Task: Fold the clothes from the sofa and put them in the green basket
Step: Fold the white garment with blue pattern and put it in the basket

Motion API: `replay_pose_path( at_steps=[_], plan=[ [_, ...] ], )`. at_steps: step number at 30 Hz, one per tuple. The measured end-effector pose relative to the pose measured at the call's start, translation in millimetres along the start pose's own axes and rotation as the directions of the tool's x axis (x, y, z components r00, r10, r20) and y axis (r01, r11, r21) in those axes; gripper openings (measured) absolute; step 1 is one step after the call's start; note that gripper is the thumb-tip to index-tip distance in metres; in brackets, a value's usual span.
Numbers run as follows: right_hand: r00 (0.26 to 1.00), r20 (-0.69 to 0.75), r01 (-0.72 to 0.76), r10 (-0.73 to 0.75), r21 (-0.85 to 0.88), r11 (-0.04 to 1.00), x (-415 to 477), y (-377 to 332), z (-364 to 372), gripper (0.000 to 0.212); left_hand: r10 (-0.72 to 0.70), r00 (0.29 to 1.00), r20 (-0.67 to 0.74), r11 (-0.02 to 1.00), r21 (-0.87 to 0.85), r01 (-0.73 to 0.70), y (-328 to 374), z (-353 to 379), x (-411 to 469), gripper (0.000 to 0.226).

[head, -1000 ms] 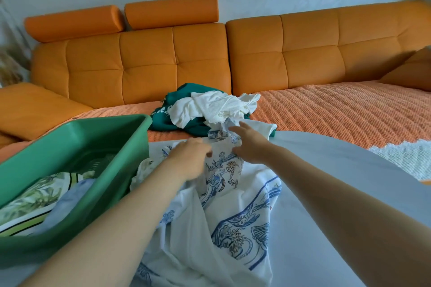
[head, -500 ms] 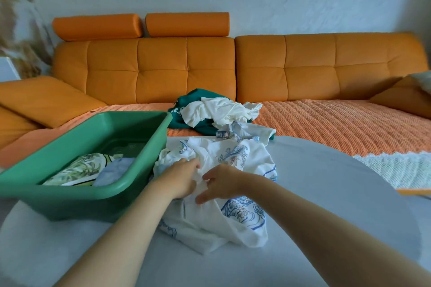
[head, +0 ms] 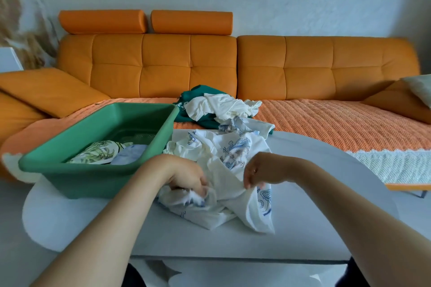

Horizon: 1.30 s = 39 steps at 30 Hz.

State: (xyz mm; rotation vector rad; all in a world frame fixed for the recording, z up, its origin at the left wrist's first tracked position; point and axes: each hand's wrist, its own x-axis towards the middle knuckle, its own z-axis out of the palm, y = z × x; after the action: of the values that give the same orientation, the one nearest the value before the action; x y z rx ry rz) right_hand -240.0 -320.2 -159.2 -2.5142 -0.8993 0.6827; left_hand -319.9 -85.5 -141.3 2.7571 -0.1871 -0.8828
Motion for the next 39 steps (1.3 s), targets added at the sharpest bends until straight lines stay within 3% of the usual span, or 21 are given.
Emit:
replay_pose_path(
  at_steps=[2, 4, 6, 7, 8, 9, 11, 13, 15, 18, 19, 21, 23, 26, 28, 30, 32, 34, 36, 37, 39],
  plan=[
    [0.980, 0.197, -0.028, 0.032, -0.020, 0.999, -6.5, 5.0, 0.9, 0.030, -0.062, 0.990, 0.128, 0.995, -0.065, 0.071, 2.5, 0.7, -6.7, 0.012],
    [0.970, 0.243, -0.039, 0.024, 0.057, 0.998, -7.8, 9.7, 5.1, 0.028, -0.087, 0.994, 0.068, 0.990, -0.107, 0.094, 4.6, -2.5, -4.6, 0.017],
    [0.998, 0.058, -0.041, 0.033, 0.141, 0.989, -2.4, 15.3, 8.4, 0.031, -0.046, 0.978, -0.202, 0.989, -0.148, 0.016, 10.0, -3.8, 7.6, 0.010],
    [0.995, -0.085, -0.040, 0.050, 0.117, 0.992, 1.5, 19.2, 10.1, 0.040, -0.004, 0.937, -0.348, 0.987, -0.150, -0.051, 13.9, -2.2, 15.4, 0.009],
    [0.981, -0.189, -0.043, 0.049, 0.038, 0.998, 4.7, 23.5, 11.4, 0.051, 0.042, 0.895, -0.445, 0.986, -0.125, -0.108, 17.5, 1.1, 24.0, 0.028],
    [0.977, -0.209, -0.046, 0.033, -0.057, 0.997, 7.9, 27.9, 13.1, 0.058, 0.092, 0.887, -0.452, 0.988, -0.072, -0.139, 20.9, 5.6, 32.8, 0.050],
    [0.996, -0.081, -0.035, 0.024, -0.141, 0.989, 11.5, 33.6, 20.6, 0.064, 0.125, 0.943, -0.309, 0.991, 0.088, -0.103, 27.3, 15.8, 48.3, 0.073],
    [0.999, -0.043, -0.025, 0.017, -0.182, 0.983, 15.0, 36.4, 26.6, 0.059, 0.133, 0.959, -0.251, 0.972, 0.223, -0.077, 27.7, 23.1, 65.0, 0.055],
    [0.992, -0.122, -0.012, -0.020, -0.249, 0.968, 20.0, 37.8, 25.8, 0.043, 0.129, 0.937, -0.326, 0.965, 0.258, -0.043, 25.3, 23.9, 76.1, 0.037],
    [0.975, -0.219, -0.108, 0.046, -0.282, 0.953, 21.8, 40.7, 19.6, 0.032, 0.112, 0.867, -0.486, 0.973, 0.231, 0.004, 23.8, 13.2, 80.8, 0.024],
    [0.962, -0.265, -0.133, 0.072, -0.223, 0.966, 20.6, 41.2, 14.9, 0.031, 0.119, 0.823, -0.555, 0.975, 0.220, 0.008, 23.7, 8.3, 80.7, 0.023],
    [0.938, -0.329, -0.081, 0.111, 0.104, 0.991, 16.3, 39.0, 5.0, 0.026, 0.145, 0.700, -0.699, 0.980, 0.198, -0.005, 26.6, -0.2, 80.0, 0.031],
    [0.953, -0.292, 0.065, 0.075, 0.440, 0.896, 8.6, 31.6, -2.7, 0.022, 0.157, 0.589, -0.793, 0.987, 0.114, -0.110, 36.8, -4.6, 79.3, 0.034],
    [0.941, -0.336, 0.202, -0.050, 0.436, 0.877, 3.0, 20.9, -4.4, 0.020, 0.106, 0.533, -0.839, 0.882, -0.169, -0.441, 57.8, -9.9, 80.3, 0.025],
    [0.905, -0.425, 0.186, 0.013, 0.423, 0.887, 2.6, 18.6, -5.1, 0.012, 0.090, 0.524, -0.847, 0.814, -0.241, -0.528, 68.1, -7.5, 82.4, 0.011],
    [0.868, -0.476, 0.107, 0.140, 0.454, 0.885, 0.3, 25.4, -11.5, 0.027, 0.090, 0.508, -0.857, 0.768, -0.265, -0.583, 69.4, -1.4, 86.1, 0.016],
    [0.815, -0.513, 0.023, 0.268, 0.492, 0.870, -4.4, 40.9, -22.6, 0.045, 0.103, 0.533, -0.840, 0.814, -0.237, -0.531, 62.9, 4.2, 90.7, 0.027],
    [0.696, -0.605, -0.098, 0.388, 0.454, 0.885, -10.2, 60.6, -35.5, 0.046, 0.125, 0.670, -0.732, 0.908, -0.187, -0.374, 52.6, 9.9, 94.6, 0.026],
    [0.547, -0.729, -0.306, 0.412, 0.283, 0.909, -14.1, 80.9, -44.3, 0.035, 0.120, 0.839, -0.532, 0.967, -0.130, -0.221, 44.9, 17.0, 96.8, 0.024],
    [0.528, -0.747, -0.407, 0.404, 0.195, 0.893, -14.9, 88.1, -45.2, 0.032, 0.101, 0.893, -0.438, 0.984, -0.090, -0.156, 42.5, 21.0, 97.8, 0.033],
    [0.622, -0.634, -0.566, 0.459, 0.041, 0.824, -15.4, 92.3, -37.3, 0.045, 0.053, 0.952, -0.300, 0.998, 0.052, -0.039, 42.9, 26.1, 96.8, 0.067]
  ],
)
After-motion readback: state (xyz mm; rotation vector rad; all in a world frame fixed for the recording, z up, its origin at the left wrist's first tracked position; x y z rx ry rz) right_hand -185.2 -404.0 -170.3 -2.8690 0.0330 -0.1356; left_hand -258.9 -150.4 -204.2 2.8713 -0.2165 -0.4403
